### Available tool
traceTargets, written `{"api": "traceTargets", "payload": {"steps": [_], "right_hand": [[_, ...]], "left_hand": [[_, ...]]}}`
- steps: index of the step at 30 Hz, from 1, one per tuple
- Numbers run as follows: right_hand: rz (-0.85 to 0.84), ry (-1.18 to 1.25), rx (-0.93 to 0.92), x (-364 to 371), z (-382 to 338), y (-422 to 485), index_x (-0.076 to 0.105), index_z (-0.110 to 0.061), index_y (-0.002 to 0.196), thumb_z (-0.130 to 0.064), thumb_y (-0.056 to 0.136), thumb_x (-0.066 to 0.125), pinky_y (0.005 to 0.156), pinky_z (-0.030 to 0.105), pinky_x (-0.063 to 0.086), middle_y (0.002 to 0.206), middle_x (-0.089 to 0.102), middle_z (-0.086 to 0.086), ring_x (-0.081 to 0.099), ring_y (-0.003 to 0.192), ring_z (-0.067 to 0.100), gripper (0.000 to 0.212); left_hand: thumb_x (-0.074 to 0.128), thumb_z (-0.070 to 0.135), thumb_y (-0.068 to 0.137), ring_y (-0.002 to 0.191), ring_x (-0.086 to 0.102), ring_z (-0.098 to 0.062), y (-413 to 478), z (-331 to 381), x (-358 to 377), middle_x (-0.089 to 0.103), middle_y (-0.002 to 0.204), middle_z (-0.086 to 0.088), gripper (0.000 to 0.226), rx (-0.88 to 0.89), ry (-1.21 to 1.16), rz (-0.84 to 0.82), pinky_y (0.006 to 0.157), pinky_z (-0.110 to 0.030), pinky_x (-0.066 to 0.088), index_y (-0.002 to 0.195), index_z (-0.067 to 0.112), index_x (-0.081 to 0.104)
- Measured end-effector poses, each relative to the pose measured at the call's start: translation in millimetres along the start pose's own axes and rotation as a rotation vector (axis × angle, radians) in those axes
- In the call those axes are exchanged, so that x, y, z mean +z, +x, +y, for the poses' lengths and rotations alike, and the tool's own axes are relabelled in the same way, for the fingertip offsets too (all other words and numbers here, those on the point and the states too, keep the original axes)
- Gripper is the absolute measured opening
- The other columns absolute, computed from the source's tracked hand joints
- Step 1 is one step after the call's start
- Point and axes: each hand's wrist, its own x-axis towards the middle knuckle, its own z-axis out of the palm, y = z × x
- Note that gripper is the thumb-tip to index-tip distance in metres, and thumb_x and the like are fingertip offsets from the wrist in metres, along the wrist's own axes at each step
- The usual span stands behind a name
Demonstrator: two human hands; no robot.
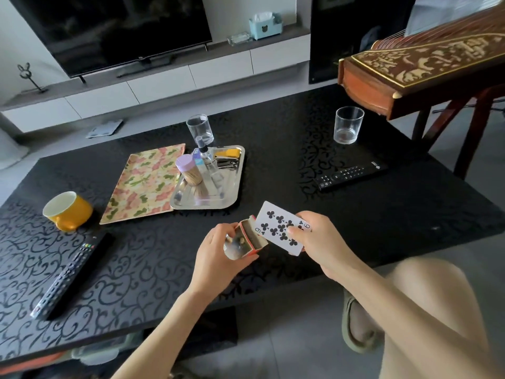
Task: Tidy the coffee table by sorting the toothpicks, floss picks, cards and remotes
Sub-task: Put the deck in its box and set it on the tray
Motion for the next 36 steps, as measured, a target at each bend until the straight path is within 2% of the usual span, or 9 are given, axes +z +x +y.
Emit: {"api": "traceTargets", "payload": {"steps": [4,7,10,18,23,28,30,32,36], "right_hand": [[-0.029,0.095,-0.055,6.7,-9.0,-9.1,0.062,-0.006,0.091,-0.005,0.090,0.052,0.063,0.028,0.051,0.086,0.070,0.006,0.067,0.076,0.016,0.010],[0.028,-0.015,-0.086,15.0,-8.1,-8.9,0.058,0.001,0.090,-0.006,0.089,0.051,0.063,0.035,0.049,0.087,0.067,0.014,0.065,0.079,0.027,0.010],[0.049,0.047,-0.017,15.9,-5.1,-3.1,0.057,0.006,0.092,-0.004,0.089,0.052,0.061,0.032,0.047,0.090,0.067,0.018,0.062,0.074,0.023,0.012],[-0.063,0.218,0.071,10.7,-3.1,4.1,0.063,-0.006,0.094,-0.002,0.092,0.053,0.072,0.037,0.056,0.090,0.069,0.007,0.067,0.084,0.022,0.010],[-0.047,0.161,0.048,7.1,-3.6,6.8,0.062,-0.006,0.094,-0.003,0.092,0.053,0.059,0.028,0.053,0.090,0.068,0.006,0.066,0.079,0.018,0.010],[0.027,-0.101,-0.097,4.8,-5.9,6.9,0.059,-0.005,0.092,-0.006,0.091,0.052,0.063,0.034,0.053,0.090,0.067,0.006,0.065,0.082,0.020,0.008],[0.066,-0.281,-0.174,5.5,-6.3,5.0,0.057,-0.007,0.093,-0.010,0.091,0.051,0.056,0.027,0.047,0.090,0.064,0.003,0.062,0.082,0.018,0.007],[0.072,-0.432,-0.225,6.5,-8.6,3.6,0.057,-0.009,0.097,-0.013,0.092,0.050,0.056,0.022,0.044,0.090,0.060,0.000,0.059,0.082,0.017,0.009],[0.017,-0.584,-0.226,2.4,-17.4,4.2,0.053,-0.008,0.095,-0.011,0.092,0.048,0.048,0.018,0.033,0.083,0.052,-0.002,0.051,0.072,0.016,0.007]], "left_hand": [[0.089,0.026,0.054,0.090,0.048,-0.003,4.7,-4.7,-4.0,0.057,0.104,0.017,0.051,0.081,0.114,0.038,0.072,-0.005,0.033,0.089,0.013,0.054],[0.090,0.025,0.052,0.091,0.049,-0.004,7.4,-3.8,-7.0,0.062,0.105,0.010,0.051,0.102,0.136,0.067,0.075,-0.009,0.032,0.088,0.010,0.057],[0.090,0.026,0.054,0.090,0.049,-0.004,10.6,-1.0,-11.5,0.059,0.104,0.015,0.049,0.101,0.129,0.092,0.070,-0.006,0.034,0.080,0.014,0.050],[0.090,0.027,0.054,0.086,0.048,-0.004,17.5,2.6,-15.0,0.057,0.108,0.018,0.054,0.159,0.098,0.093,0.066,-0.006,0.032,0.077,0.020,0.041],[0.089,0.027,0.055,0.088,0.050,-0.008,20.5,3.7,-14.6,0.062,0.108,0.010,0.052,0.182,0.093,0.101,0.068,-0.012,0.033,0.077,0.016,0.043],[0.090,0.024,0.053,0.096,0.059,-0.020,22.5,5.8,-13.6,0.067,0.112,-0.002,0.051,0.278,0.170,0.082,0.075,-0.023,0.038,0.075,0.012,0.045],[0.090,0.024,0.053,0.097,0.061,-0.024,23.4,7.6,-12.5,0.067,0.112,-0.003,0.050,0.314,0.216,0.071,0.075,-0.023,0.040,0.074,0.010,0.046],[0.090,0.024,0.052,0.095,0.063,-0.026,24.6,8.6,-11.4,0.068,0.109,-0.006,0.050,0.350,0.262,0.059,0.074,-0.023,0.041,0.074,0.009,0.048],[0.090,0.023,0.053,0.095,0.063,-0.029,25.2,10.1,-7.3,0.067,0.105,-0.008,0.049,0.390,0.289,0.041,0.073,-0.026,0.045,0.076,0.010,0.048]]}}
